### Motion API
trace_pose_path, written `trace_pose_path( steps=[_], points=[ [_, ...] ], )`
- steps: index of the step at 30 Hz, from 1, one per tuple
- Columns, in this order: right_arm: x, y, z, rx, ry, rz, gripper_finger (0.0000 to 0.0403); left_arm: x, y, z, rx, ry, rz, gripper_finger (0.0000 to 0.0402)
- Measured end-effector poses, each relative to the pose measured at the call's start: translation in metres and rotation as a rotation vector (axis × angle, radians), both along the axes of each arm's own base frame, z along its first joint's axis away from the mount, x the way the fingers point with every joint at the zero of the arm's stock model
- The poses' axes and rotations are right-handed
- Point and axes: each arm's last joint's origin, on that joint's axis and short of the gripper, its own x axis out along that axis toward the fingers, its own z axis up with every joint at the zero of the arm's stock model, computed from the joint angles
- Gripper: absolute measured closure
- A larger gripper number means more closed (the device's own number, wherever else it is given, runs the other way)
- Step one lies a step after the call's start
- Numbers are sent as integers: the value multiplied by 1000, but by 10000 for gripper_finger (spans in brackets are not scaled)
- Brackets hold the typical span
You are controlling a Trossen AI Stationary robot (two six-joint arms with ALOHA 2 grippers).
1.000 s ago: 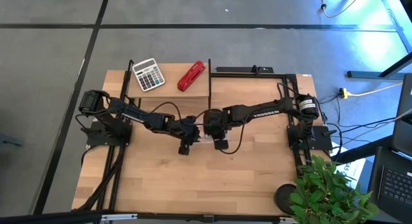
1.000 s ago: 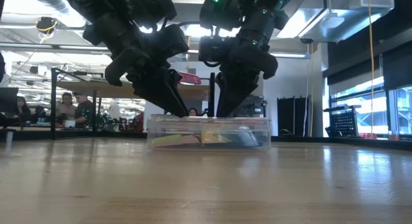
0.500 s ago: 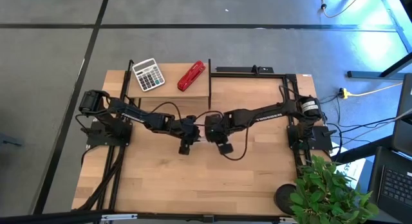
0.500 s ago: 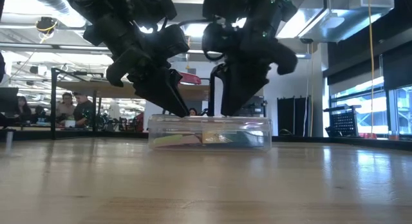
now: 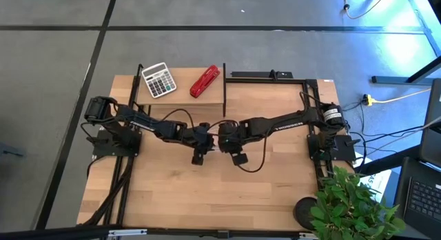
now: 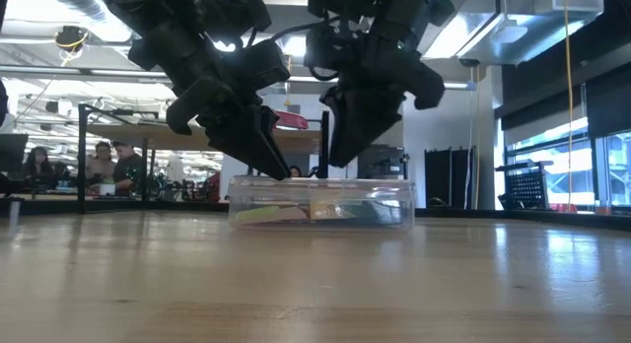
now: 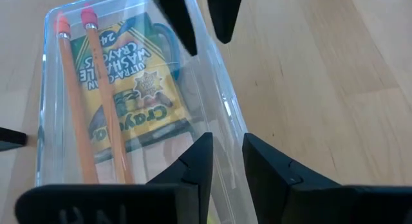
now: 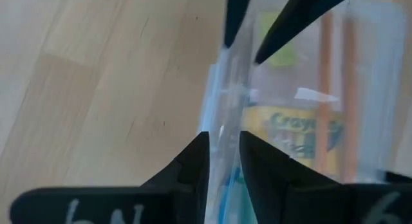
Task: Pack school essentials
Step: Close the supply box
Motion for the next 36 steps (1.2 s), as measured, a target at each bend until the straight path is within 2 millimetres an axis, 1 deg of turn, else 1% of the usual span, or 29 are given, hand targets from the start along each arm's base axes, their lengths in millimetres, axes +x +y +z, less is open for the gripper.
trace_pose_path(
  steps=[6,12,14,18,22,26,31,36],
  points=[
    [2,-7,1,7,-21,-24,313,0,0,0,-3,0,-1,324],
    [-4,-16,-16,32,-2,-42,313,0,0,0,-8,0,-3,324],
    [-6,-16,-22,69,-9,-50,313,0,-1,-1,-12,1,-9,324],
    [-9,-16,-29,77,-9,-50,313,0,-1,-1,-12,1,-8,324],
    [-6,-16,-27,75,-15,-49,313,0,-1,-1,-10,1,-7,324],
    [-3,-16,-18,68,-34,-47,313,-1,0,2,-8,-3,-4,324],
    [2,-16,-8,58,-50,-51,313,-7,1,14,3,-28,6,324],
    [1,-17,-8,57,-39,-52,313,-11,1,19,7,-18,9,324]
  ],
)
